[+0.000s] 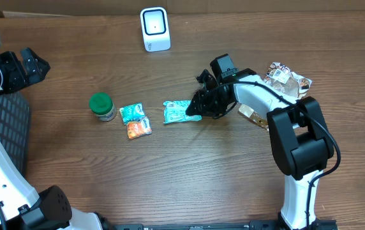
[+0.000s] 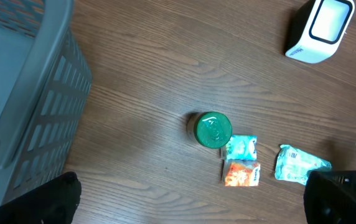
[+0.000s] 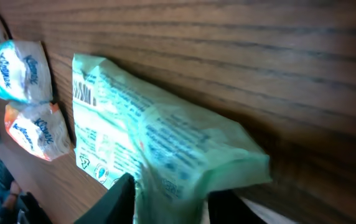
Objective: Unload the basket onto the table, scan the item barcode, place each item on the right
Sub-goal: 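Drag the mint-green bag right and lift it with the right gripper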
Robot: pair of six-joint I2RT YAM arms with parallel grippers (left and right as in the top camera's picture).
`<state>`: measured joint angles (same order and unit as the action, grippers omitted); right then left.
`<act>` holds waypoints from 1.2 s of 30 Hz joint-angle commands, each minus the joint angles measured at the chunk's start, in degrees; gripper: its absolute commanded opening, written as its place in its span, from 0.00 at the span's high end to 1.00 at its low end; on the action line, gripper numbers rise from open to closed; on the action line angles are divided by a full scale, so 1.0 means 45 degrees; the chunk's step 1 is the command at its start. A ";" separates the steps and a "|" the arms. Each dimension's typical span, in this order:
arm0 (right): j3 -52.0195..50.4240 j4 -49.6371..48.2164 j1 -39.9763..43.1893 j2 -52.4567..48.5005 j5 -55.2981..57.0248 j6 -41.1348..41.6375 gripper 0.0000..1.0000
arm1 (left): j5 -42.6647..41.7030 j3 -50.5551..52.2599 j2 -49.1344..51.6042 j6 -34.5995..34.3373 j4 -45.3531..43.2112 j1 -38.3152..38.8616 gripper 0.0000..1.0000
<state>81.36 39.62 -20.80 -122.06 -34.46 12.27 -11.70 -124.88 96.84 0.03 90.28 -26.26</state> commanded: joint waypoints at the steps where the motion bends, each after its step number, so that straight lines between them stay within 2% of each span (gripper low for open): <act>1: -0.0068 -0.0068 0.0500 0.0588 -0.0520 -0.0287 0.59 | 0.0024 -0.0019 0.0117 0.0189 -0.0029 0.0015 0.01; 4: -0.0068 -0.0121 0.0627 0.0534 -0.0860 -0.0525 0.55 | 0.0024 -0.0019 0.0117 0.0189 -0.0024 0.0015 0.00; 11: -0.0092 -0.0845 0.0568 -0.0097 -0.2297 -0.0408 0.54 | 0.0024 -0.0019 0.0117 0.0189 -0.0029 0.0015 0.00; 19: -0.0092 -0.1511 0.0423 -0.1103 -0.3687 0.0350 0.66 | 0.0024 -0.0019 0.0117 0.0189 -0.0029 0.0015 0.01; 25: -0.0092 -0.1423 0.0355 -0.1171 -0.3502 0.0612 0.68 | 0.0024 -0.0019 0.0117 0.0189 -0.0029 0.0015 0.00; 29: -0.0092 -0.1525 0.0165 -0.1171 -0.3167 0.0733 0.64 | 0.0024 -0.0019 0.0117 0.0189 -0.0029 0.0015 0.00; 36: -0.0092 -0.1651 0.0131 -0.1243 -0.3011 0.0957 0.64 | 0.0024 -0.0019 0.0117 0.0189 -0.0029 0.0015 0.00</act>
<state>81.19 32.58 -19.97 -127.04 -48.64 16.14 -11.70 -124.88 96.84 0.03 90.28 -26.26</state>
